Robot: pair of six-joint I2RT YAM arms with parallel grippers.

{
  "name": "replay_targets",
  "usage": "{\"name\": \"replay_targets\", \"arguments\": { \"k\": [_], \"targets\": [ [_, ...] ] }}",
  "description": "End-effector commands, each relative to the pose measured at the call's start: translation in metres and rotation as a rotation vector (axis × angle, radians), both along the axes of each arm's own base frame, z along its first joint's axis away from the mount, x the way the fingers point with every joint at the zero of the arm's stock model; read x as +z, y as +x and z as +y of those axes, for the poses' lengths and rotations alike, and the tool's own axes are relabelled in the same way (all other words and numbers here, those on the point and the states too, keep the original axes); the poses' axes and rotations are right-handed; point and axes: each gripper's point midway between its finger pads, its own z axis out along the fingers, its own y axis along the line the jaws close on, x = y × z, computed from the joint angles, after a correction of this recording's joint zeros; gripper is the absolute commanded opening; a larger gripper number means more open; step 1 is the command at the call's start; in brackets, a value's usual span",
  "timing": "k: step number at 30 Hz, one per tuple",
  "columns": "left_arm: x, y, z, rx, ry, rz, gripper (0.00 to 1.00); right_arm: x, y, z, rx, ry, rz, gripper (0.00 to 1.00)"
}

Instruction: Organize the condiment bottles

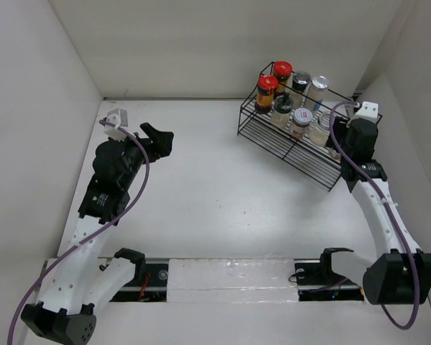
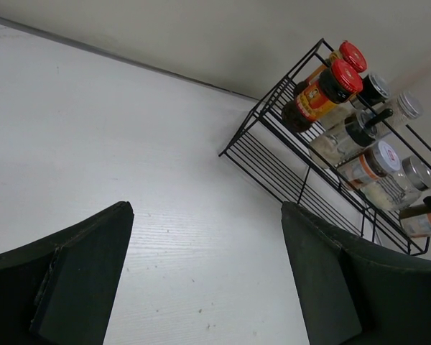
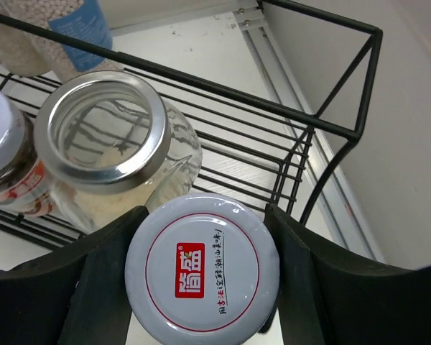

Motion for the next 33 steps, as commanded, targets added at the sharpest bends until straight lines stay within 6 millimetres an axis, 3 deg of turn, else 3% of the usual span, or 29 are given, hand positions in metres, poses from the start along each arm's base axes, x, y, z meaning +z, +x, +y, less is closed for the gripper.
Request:
{"name": "replay_targets", "arguments": {
  "k": [1, 10, 11, 12, 14, 18, 19, 21, 22, 24, 25, 27, 28, 30, 32, 33],
  "targets": [
    [0.015, 0.001, -0.003, -0.018, -0.023, -0.054, 0.80, 0.032, 0.021, -0.005, -0.010, 0.029, -0.166, 0.47],
    [0.013, 0.001, -0.001, -0.008, -0.011, -0.049, 0.80, 0.013, 0.028, -0.012, -0.017, 0.055, -0.140, 0.57],
    [0.013, 0.001, -0.001, -0.008, -0.011, -0.049, 0.80, 0.008, 0.031, -0.012, -0.017, 0.056, -0.127, 0.60],
    [0.013, 0.001, -0.001, -0.008, -0.011, -0.049, 0.80, 0.003, 0.031, -0.009, -0.008, 0.070, -0.121, 0.72],
    [0.010, 0.004, 0.000, 0.001, -0.008, -0.040, 0.80, 0.014, 0.024, -0.009, -0.007, 0.068, -0.147, 0.88],
    [0.004, 0.005, -0.002, -0.009, 0.006, -0.023, 0.80, 0.044, 0.012, -0.008, -0.003, 0.056, -0.209, 1.00],
    [0.004, 0.005, -0.002, -0.009, 0.006, -0.023, 0.81, 0.067, 0.003, -0.008, -0.001, 0.052, -0.270, 1.00],
    [0.009, 0.004, -0.002, -0.009, 0.003, -0.032, 0.87, 0.088, -0.007, -0.003, 0.022, 0.052, -0.322, 1.00],
    [0.007, 0.004, -0.002, -0.009, 0.006, -0.024, 0.89, 0.110, -0.017, -0.001, 0.034, 0.050, -0.378, 1.00],
    [0.011, 0.003, -0.003, -0.019, 0.011, -0.035, 0.96, 0.127, -0.025, 0.014, 0.105, 0.045, -0.422, 1.00],
    [0.011, 0.003, -0.003, -0.019, 0.011, -0.035, 0.98, 0.146, -0.035, 0.026, 0.152, 0.039, -0.476, 1.00],
    [0.011, 0.003, -0.003, -0.019, 0.011, -0.035, 1.00, 0.158, -0.041, 0.048, 0.250, 0.049, -0.522, 1.00],
    [0.011, 0.004, -0.001, -0.010, 0.012, -0.035, 1.00, 0.162, -0.041, 0.079, 0.389, 0.065, -0.535, 1.00],
    [0.011, 0.004, -0.001, -0.010, 0.012, -0.035, 1.00, 0.158, -0.040, 0.115, 0.543, 0.086, -0.539, 1.00],
    [0.009, 0.004, 0.001, 0.000, 0.016, -0.026, 1.00, 0.145, -0.043, 0.167, 0.760, 0.101, -0.491, 1.00],
    [0.012, 0.002, 0.001, 0.002, 0.005, -0.032, 1.00, 0.125, -0.036, 0.182, 0.814, 0.086, -0.419, 1.00]
  ]
}}
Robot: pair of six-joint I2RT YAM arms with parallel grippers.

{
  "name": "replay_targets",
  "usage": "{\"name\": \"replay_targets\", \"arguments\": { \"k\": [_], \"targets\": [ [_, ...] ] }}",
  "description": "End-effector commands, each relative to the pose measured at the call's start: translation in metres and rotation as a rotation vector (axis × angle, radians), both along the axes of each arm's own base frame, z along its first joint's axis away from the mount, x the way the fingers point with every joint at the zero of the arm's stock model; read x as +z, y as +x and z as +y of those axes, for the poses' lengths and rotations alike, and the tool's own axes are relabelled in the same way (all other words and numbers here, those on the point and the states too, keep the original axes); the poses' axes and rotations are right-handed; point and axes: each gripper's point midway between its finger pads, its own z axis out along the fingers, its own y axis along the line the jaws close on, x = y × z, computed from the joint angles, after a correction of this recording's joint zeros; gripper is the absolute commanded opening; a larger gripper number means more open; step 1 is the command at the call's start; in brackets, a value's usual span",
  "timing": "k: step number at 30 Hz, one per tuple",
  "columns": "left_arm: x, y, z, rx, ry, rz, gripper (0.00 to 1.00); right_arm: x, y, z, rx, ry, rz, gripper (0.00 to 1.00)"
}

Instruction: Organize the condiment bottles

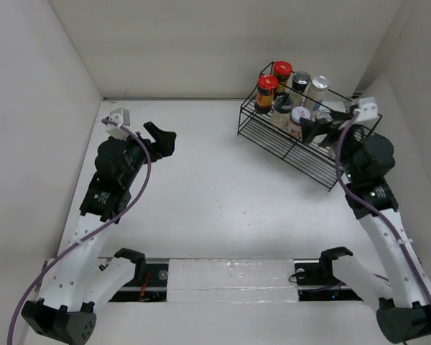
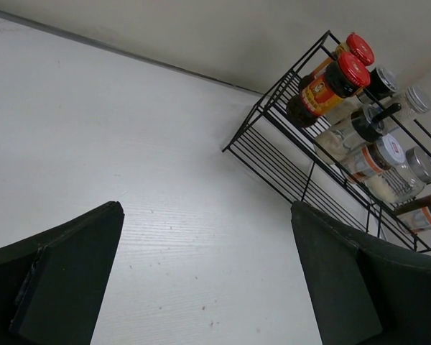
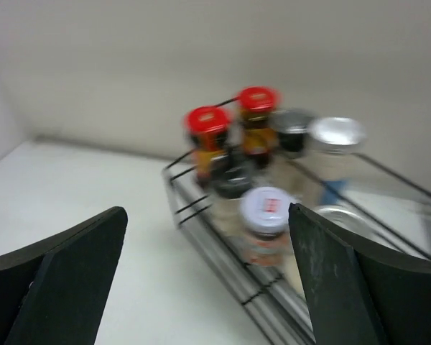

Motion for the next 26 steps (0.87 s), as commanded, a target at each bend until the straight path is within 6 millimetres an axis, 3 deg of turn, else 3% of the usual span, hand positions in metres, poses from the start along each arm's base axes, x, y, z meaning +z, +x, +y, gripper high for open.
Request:
{"name": "replay_targets", "arguments": {
  "k": [1, 2, 3, 5, 6, 7, 10, 14, 16, 22, 26],
  "targets": [
    [0.017, -0.002, 0.003, 0.008, -0.008, -0.049, 1.00, -0.028, 0.002, 0.082, 0.354, -0.116, 0.051, 1.00],
    [0.023, -0.003, 0.003, 0.008, -0.014, -0.067, 1.00, -0.039, -0.006, 0.111, 0.458, -0.145, 0.070, 1.00],
    [0.025, -0.005, 0.004, 0.008, -0.016, -0.076, 1.00, -0.064, -0.005, 0.130, 0.522, -0.171, 0.125, 1.00],
    [0.024, -0.006, 0.006, 0.020, -0.024, -0.074, 1.00, -0.090, -0.016, 0.161, 0.633, -0.221, 0.164, 1.00],
    [0.026, -0.006, 0.006, 0.020, -0.027, -0.083, 1.00, -0.102, -0.034, 0.191, 0.726, -0.246, 0.179, 1.00],
    [0.024, -0.009, 0.006, 0.021, -0.037, -0.080, 1.00, -0.123, -0.038, 0.204, 0.754, -0.273, 0.222, 1.00],
    [0.026, -0.012, 0.007, 0.021, -0.053, -0.103, 1.00, -0.149, -0.058, 0.242, 0.810, -0.311, 0.251, 1.00],
    [0.022, -0.012, 0.003, 0.004, -0.064, -0.090, 1.00, -0.176, -0.062, 0.260, 0.823, -0.342, 0.296, 1.00],
    [0.023, -0.013, -0.003, -0.030, -0.070, -0.102, 0.99, -0.179, -0.064, 0.269, 0.834, -0.349, 0.297, 1.00],
    [0.018, -0.026, -0.013, -0.109, -0.076, -0.141, 0.95, -0.208, -0.052, 0.281, 0.826, -0.358, 0.362, 1.00],
    [0.024, -0.028, -0.012, -0.110, -0.073, -0.166, 1.00, -0.196, -0.049, 0.285, 0.825, -0.336, 0.338, 1.00]
  ]
}}
